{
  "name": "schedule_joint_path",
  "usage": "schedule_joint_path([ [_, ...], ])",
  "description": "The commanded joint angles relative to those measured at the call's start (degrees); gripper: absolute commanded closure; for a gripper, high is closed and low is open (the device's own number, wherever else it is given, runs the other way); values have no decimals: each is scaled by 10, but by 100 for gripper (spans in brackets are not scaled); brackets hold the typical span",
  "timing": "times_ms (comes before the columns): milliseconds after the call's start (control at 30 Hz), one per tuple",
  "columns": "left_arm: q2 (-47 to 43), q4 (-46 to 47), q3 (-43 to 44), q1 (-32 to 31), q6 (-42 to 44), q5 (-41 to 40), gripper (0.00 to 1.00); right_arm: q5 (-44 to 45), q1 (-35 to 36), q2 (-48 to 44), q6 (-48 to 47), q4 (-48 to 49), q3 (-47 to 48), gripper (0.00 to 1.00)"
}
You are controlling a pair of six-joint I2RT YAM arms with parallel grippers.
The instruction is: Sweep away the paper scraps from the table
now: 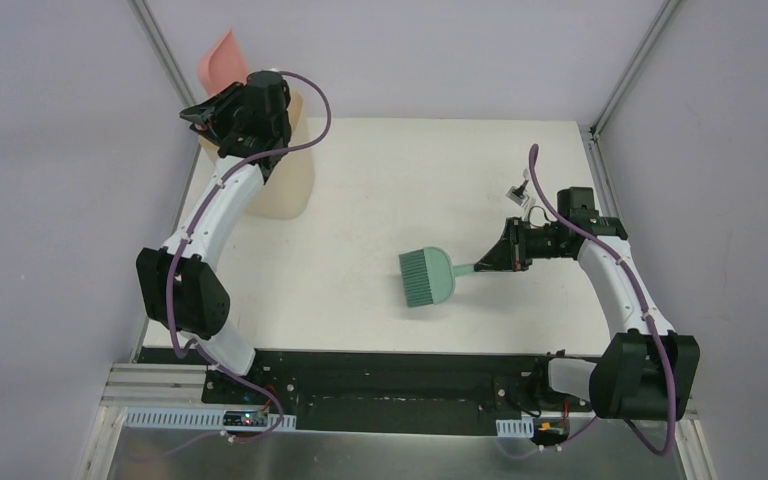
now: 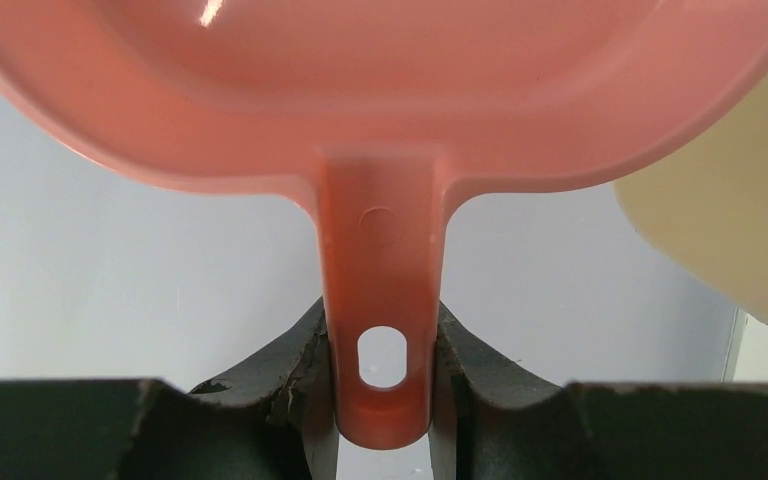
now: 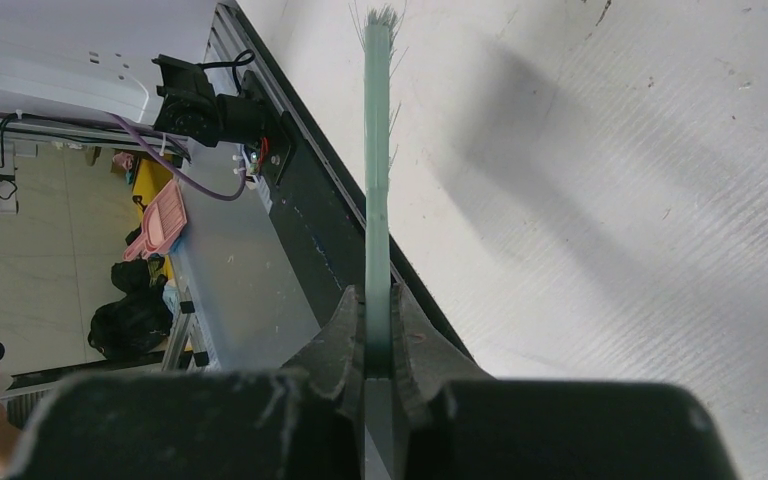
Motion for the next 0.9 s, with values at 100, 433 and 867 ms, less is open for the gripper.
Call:
schedule_joint_path([
  [100, -34, 26, -8, -9, 2, -6, 94, -4, 2, -17, -16, 5, 22, 100],
  [433, -37, 39, 20, -41, -5, -8, 92, 7, 2, -17, -12, 14, 18, 100],
  [867, -48, -125, 56, -182, -143, -11, 92, 45, 0, -26, 12, 54, 0, 100],
])
